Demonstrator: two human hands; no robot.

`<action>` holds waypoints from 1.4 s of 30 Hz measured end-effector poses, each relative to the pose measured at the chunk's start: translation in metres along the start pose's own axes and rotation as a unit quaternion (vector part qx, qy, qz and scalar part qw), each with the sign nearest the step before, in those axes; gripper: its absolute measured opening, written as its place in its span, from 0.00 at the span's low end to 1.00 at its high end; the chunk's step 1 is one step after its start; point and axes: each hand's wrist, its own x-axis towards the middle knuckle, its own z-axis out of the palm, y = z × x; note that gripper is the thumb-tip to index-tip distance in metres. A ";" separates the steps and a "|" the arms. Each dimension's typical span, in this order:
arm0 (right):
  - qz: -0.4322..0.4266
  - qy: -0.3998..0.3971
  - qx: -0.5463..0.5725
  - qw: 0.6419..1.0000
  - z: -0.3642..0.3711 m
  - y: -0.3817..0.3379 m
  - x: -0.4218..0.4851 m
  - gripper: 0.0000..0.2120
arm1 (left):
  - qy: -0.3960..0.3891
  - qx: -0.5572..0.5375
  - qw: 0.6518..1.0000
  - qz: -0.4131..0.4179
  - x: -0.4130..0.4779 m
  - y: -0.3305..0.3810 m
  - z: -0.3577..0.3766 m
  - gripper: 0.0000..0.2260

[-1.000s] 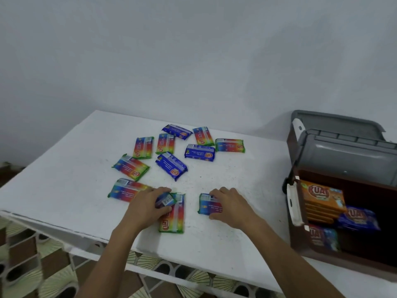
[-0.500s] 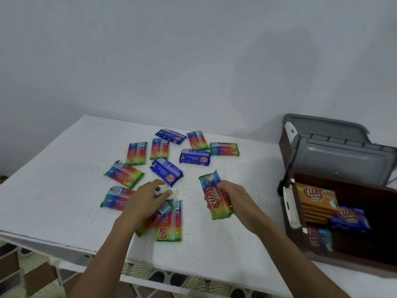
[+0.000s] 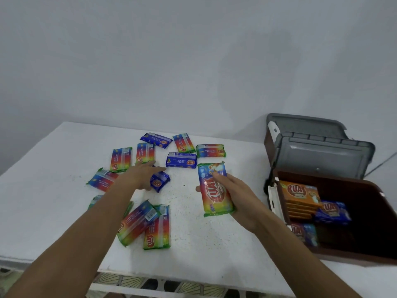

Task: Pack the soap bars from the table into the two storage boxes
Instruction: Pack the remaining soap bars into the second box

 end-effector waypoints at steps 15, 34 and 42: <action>0.016 0.082 -0.014 0.996 -0.036 0.000 -0.013 0.14 | 0.091 -0.229 0.967 0.063 -0.003 0.000 -0.009 0.40; -0.046 0.128 -0.064 0.989 -0.197 -0.050 -0.107 0.18 | 0.142 -0.829 0.527 0.122 -0.044 0.245 -0.081 0.18; 0.012 0.152 -0.071 0.986 -0.262 -0.038 -0.128 0.19 | 0.153 -0.857 0.465 0.163 -0.042 0.341 -0.079 0.16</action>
